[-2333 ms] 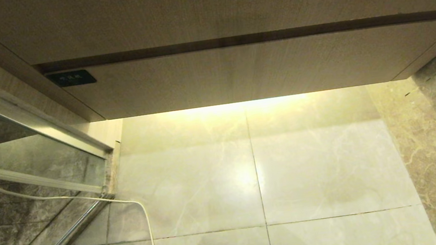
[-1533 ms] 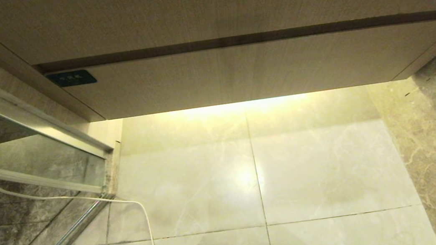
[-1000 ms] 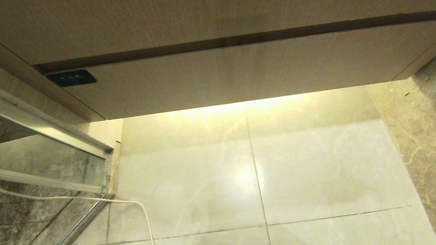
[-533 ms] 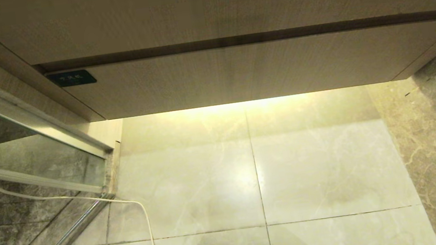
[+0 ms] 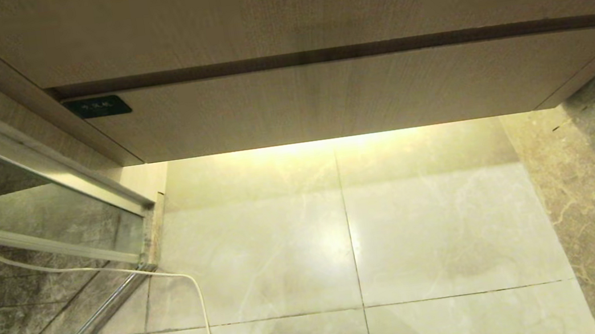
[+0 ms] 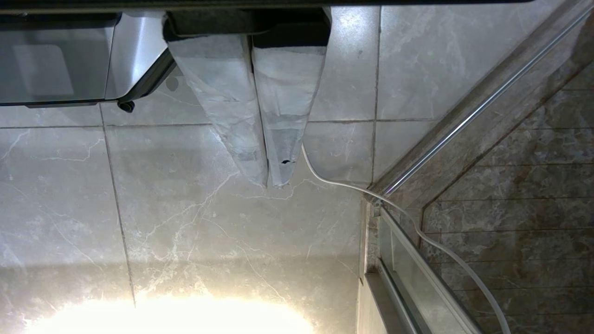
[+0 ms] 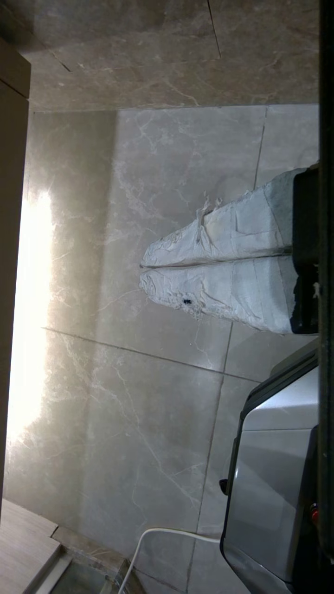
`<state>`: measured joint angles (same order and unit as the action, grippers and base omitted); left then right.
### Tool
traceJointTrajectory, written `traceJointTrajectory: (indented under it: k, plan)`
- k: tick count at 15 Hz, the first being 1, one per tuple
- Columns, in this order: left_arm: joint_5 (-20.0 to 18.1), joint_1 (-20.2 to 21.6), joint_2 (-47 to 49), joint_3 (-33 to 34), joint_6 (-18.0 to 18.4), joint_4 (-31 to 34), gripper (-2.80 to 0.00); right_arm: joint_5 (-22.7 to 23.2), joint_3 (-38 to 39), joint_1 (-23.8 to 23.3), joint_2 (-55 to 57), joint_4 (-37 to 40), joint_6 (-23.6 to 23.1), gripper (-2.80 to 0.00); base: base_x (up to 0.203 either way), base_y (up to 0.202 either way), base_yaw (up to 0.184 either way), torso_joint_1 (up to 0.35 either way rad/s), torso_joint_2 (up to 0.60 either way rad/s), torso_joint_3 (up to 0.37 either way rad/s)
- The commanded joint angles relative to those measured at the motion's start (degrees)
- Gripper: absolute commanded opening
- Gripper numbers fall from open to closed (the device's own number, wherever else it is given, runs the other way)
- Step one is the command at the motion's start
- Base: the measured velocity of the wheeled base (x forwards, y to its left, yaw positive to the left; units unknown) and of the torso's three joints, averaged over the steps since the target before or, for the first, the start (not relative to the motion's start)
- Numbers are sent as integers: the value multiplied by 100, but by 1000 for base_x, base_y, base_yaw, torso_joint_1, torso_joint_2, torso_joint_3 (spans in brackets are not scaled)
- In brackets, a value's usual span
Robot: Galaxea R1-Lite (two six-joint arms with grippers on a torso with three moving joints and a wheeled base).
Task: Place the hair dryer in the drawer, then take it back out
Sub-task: Pull open the drawer
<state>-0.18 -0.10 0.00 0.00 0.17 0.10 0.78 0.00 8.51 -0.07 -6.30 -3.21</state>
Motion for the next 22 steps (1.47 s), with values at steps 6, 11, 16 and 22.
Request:
traceJointTrajectory:
  k: [6, 11, 16, 22]
  plan:
    - [1, 1, 0, 9, 1, -1, -280, 10, 229, 2, -222, -11, -4, -280, 0, 0, 0, 0, 0, 0]
    - [1, 1, 0, 0, 1, -1, -280, 10, 229, 2, -222, 15, -47, -280, 0, 0, 0, 0, 0, 0]
    - [1, 1, 0, 0, 1, -1, -280, 18, 229, 2, -222, 24, -57, -280, 0, 0, 0, 0, 0, 0]
    - [1, 1, 0, 7, 3, 1, -280, 20, 229, 2, -222, -13, -175, -280, 0, 0, 0, 0, 0, 0]
